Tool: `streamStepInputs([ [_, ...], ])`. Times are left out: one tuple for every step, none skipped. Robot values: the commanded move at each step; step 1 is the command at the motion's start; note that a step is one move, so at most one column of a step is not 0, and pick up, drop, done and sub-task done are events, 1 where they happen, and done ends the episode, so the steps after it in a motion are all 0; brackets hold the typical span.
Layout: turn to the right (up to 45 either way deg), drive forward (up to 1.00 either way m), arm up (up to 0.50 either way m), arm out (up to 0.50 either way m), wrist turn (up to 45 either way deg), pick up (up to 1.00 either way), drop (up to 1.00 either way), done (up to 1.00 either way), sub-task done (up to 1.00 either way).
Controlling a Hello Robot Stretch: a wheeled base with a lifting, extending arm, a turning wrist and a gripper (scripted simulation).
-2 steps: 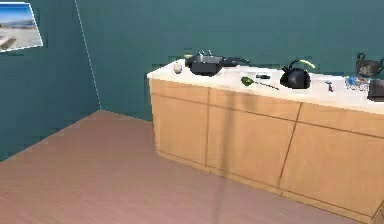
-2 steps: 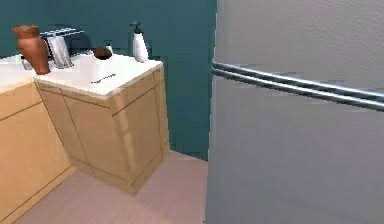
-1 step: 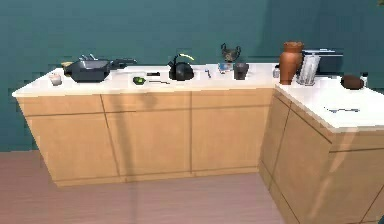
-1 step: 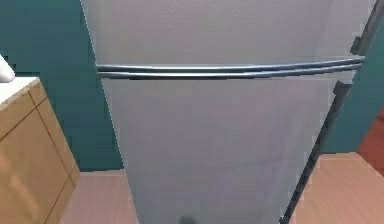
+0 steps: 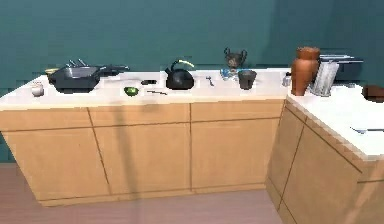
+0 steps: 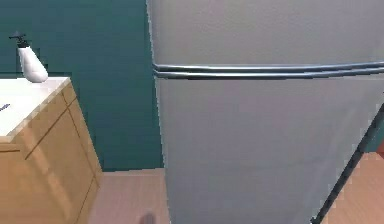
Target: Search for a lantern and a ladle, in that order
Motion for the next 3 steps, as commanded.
streamStepInputs([
  [9.0,0.0,0.0,0.0,0.0,0.0,0.0,0.0,0.0],
  [0.0,0.6,0.0,0.0,0.0,0.0,0.0,0.0,0.0],
  [-36.0,0.0,0.0,0.0,0.0,0.0,0.0,0.0,0.0],
])
